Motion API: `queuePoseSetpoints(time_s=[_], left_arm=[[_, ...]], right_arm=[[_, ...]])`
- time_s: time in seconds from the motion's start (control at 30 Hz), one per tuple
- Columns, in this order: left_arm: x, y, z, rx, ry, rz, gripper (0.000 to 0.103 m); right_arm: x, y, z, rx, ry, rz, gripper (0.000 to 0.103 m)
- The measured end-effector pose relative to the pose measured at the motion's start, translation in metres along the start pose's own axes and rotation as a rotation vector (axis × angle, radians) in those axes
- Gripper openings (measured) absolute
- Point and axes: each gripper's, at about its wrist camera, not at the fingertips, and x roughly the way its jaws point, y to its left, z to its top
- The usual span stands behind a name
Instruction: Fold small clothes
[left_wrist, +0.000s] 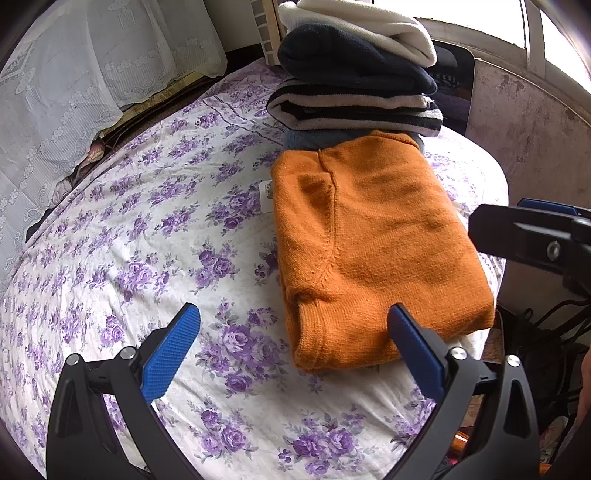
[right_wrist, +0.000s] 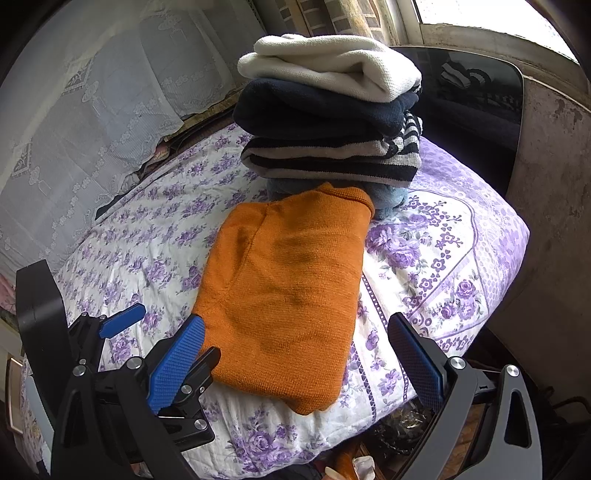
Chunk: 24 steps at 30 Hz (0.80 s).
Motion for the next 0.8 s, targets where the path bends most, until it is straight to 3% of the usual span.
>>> queuePoseSetpoints(time_s=[0.8], left_arm=[[-0.0023,-0.0002,-0.0025,0.002,0.003,-0.012,0.099]], right_arm=[[-0.0008,0.0005,-0.001,0.001,0.0,0.001,0.1]])
